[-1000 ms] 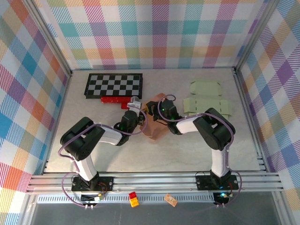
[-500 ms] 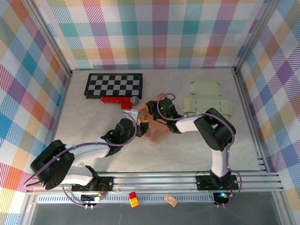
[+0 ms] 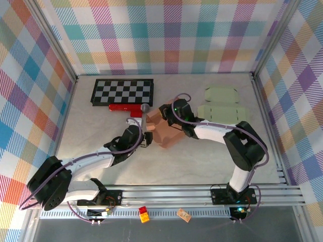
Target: Fold the paper box
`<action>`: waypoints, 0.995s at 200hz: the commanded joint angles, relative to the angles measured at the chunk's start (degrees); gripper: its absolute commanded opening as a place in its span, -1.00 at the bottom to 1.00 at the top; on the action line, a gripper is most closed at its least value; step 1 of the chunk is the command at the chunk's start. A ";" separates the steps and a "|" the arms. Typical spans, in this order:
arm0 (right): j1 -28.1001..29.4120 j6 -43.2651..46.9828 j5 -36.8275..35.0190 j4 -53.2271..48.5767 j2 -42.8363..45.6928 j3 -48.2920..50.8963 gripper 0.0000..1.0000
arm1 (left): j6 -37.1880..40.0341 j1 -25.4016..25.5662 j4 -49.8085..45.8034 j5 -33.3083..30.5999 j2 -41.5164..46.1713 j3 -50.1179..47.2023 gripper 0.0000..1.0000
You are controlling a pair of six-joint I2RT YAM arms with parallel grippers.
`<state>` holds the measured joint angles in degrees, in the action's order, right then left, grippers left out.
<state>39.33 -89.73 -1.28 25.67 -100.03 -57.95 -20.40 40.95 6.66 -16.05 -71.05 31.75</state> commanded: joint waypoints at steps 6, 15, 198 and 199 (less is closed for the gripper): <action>-0.46 2.16 -0.05 -6.03 1.85 -2.16 -1.00 | -1.36 -2.01 -1.73 1.94 -1.33 2.70 0.32; -0.69 1.98 0.55 -4.96 0.87 -2.16 -1.00 | -1.38 -2.76 -1.60 2.24 -1.38 2.71 0.31; -0.48 5.80 1.28 31.19 -12.30 7.96 -1.00 | 5.42 -13.29 8.56 19.21 -14.43 5.02 0.03; -0.48 5.80 1.28 31.15 -12.30 7.95 -1.00 | 5.44 -13.23 8.69 19.26 -14.41 4.96 0.03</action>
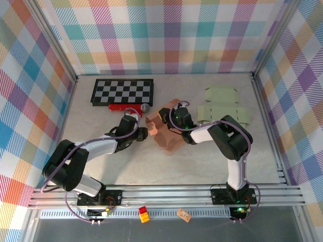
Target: Fold the paper box
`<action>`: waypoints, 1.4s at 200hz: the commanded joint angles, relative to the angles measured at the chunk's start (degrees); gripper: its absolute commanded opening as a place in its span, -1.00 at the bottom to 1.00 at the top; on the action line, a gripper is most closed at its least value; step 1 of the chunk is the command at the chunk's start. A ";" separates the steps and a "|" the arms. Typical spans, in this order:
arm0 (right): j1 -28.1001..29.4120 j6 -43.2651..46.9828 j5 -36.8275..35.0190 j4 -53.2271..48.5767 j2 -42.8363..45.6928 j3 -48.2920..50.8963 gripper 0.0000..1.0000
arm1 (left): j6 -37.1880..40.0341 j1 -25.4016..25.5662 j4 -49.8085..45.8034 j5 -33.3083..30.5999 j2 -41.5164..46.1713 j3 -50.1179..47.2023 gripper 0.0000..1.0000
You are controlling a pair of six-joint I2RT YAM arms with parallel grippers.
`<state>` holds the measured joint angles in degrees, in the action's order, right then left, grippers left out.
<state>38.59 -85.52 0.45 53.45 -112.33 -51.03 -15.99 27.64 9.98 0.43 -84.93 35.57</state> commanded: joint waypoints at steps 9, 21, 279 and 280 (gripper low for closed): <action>0.26 1.54 -0.45 3.28 0.18 1.06 -1.00 | 1.53 0.49 6.29 2.89 -0.21 0.92 0.03; 0.26 1.33 -0.45 3.03 0.35 0.74 -1.00 | 2.54 1.26 7.04 3.00 0.27 0.58 0.04; 0.52 -2.15 -0.71 1.86 3.02 2.07 -1.00 | 8.80 9.36 11.93 -7.69 -9.41 5.71 -0.15; 0.52 -2.18 -0.71 1.89 3.01 2.12 -1.00 | 8.66 9.36 11.92 -7.88 -9.44 5.72 -0.15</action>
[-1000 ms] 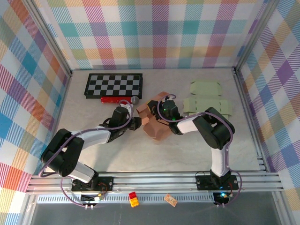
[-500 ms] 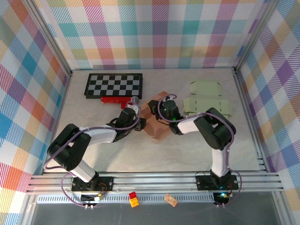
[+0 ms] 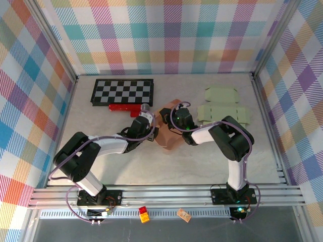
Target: Fold the paper box
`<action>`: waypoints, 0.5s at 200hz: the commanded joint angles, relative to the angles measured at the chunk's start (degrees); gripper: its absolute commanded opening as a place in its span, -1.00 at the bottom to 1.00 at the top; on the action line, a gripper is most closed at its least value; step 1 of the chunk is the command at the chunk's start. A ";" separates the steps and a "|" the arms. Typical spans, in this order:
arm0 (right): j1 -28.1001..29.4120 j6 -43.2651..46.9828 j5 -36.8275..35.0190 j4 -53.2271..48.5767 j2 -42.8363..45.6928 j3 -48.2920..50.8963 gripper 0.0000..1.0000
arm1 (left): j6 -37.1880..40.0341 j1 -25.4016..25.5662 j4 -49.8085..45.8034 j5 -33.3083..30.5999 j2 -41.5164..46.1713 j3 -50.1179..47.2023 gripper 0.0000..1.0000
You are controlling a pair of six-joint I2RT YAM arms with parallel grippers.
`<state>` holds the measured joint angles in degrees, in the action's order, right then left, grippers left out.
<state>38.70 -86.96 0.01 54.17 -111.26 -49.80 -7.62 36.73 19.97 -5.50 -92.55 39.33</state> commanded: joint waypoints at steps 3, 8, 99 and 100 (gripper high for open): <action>0.37 -0.75 -0.27 1.26 1.88 0.94 -1.00 | -0.13 0.27 1.92 -2.49 -2.08 2.12 -0.14; 0.41 -0.91 -0.27 1.49 1.80 1.04 -1.00 | -0.73 0.27 2.04 -3.62 -2.39 2.19 -0.14; 0.41 -1.37 0.08 1.31 1.58 1.24 -1.00 | -6.70 0.96 3.71 -10.69 -5.33 4.84 -0.12; 0.41 -1.37 0.08 1.26 1.58 1.22 -1.00 | -6.71 1.01 3.65 -10.72 -5.34 4.94 -0.12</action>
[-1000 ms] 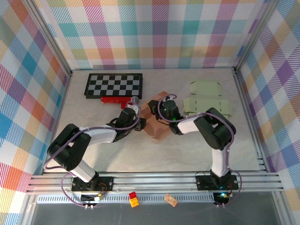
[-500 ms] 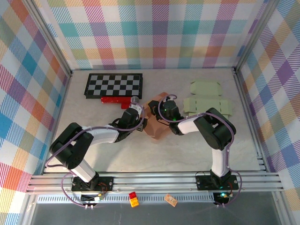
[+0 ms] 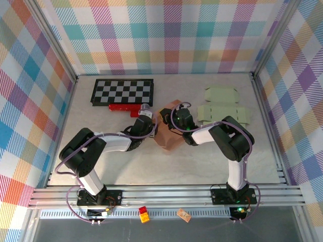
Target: Fold the paper box
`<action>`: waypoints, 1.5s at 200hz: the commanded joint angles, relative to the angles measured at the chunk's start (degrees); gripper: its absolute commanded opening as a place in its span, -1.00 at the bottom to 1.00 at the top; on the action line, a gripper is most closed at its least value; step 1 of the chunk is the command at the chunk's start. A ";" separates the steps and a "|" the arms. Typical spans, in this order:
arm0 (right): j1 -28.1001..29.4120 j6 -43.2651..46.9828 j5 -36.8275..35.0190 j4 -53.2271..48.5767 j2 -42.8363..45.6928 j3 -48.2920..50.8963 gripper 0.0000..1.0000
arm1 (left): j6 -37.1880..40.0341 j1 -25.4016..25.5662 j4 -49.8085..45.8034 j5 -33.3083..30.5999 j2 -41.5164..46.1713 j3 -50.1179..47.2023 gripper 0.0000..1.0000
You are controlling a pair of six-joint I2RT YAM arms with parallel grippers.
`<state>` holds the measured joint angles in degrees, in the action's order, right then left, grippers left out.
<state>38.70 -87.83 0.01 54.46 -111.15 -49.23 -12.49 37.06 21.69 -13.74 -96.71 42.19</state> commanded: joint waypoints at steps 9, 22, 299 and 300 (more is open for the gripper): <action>0.40 -0.50 0.14 0.83 1.52 0.63 -1.00 | -1.91 1.03 1.29 -2.84 -1.49 2.72 -0.18; 0.35 -0.59 0.08 0.74 1.47 0.50 -1.00 | -2.34 1.50 0.57 -3.66 -1.70 3.23 -0.25; -17.46 42.85 18.34 -76.27 25.84 -33.80 0.56 | -7.06 -7.66 -59.90 11.50 9.78 31.69 -1.00; -17.71 43.24 18.74 -76.53 25.74 -34.03 0.56 | -7.00 -7.81 -60.00 11.79 9.78 31.79 -1.00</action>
<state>25.32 -59.72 10.07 -8.34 -84.25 -79.79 -22.44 32.71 -28.56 -14.24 -87.85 70.78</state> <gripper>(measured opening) 0.786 0.091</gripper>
